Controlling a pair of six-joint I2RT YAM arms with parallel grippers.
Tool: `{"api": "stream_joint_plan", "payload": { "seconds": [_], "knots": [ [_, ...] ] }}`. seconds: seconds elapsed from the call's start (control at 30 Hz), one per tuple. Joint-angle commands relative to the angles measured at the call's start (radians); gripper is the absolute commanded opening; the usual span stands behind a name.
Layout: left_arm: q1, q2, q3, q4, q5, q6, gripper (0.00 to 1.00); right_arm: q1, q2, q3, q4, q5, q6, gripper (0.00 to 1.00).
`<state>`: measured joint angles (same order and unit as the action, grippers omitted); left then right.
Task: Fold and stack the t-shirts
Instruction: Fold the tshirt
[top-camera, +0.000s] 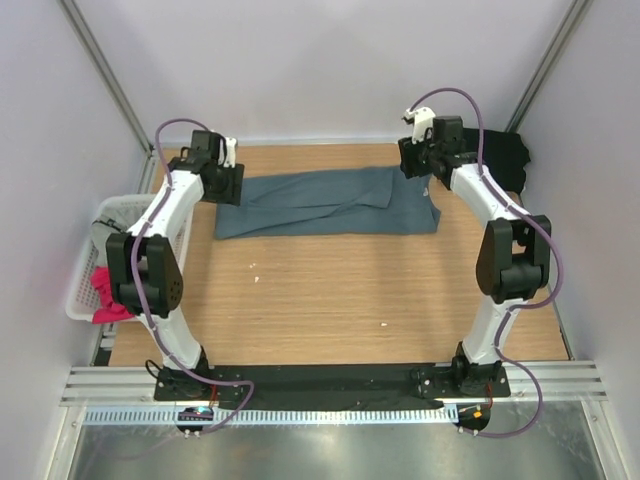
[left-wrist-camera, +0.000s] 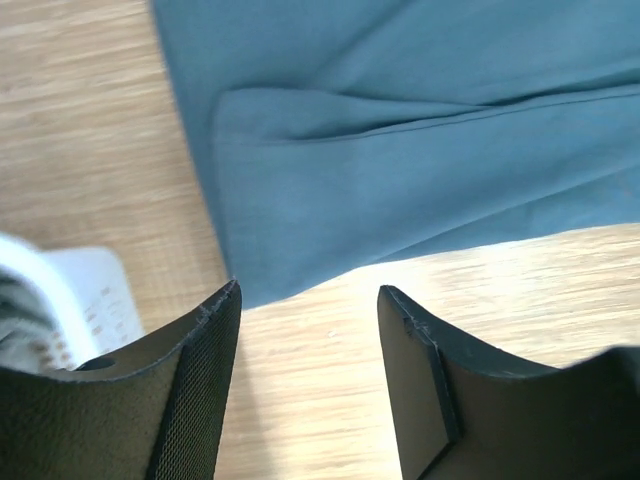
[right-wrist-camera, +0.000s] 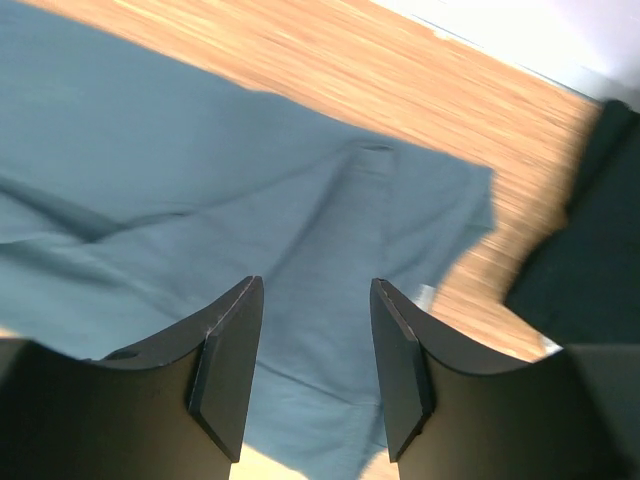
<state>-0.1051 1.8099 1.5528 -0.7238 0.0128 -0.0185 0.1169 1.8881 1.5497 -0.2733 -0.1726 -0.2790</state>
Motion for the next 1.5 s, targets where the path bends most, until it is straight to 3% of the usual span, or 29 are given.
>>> {"api": "stream_joint_plan", "payload": {
  "seconds": [0.0,0.47,0.77,1.03,1.23,1.47],
  "knots": [
    [-0.016,0.057,-0.040,0.054,0.070,0.014,0.58,0.000,-0.029,0.021,-0.055,-0.198,0.101,0.53],
    [-0.015,0.224,-0.036,0.046,0.087,0.046,0.56,0.000,0.209,0.133,-0.164,-0.343,0.155,0.53],
    [-0.011,0.244,-0.034,0.044,0.076,0.037,0.56,-0.002,0.230,0.122,-0.195,-0.361,0.143,0.53],
    [-0.013,0.232,-0.040,0.041,0.076,0.038,0.56,-0.002,0.285,0.164,-0.231,-0.390,0.147,0.47],
    [-0.010,0.224,-0.046,0.041,0.073,0.040,0.56,0.000,0.295,0.179,-0.242,-0.400,0.146,0.40],
    [-0.007,0.224,-0.051,0.043,0.072,0.038,0.56,0.000,0.289,0.182,-0.248,-0.421,0.138,0.09]
  ]
}}
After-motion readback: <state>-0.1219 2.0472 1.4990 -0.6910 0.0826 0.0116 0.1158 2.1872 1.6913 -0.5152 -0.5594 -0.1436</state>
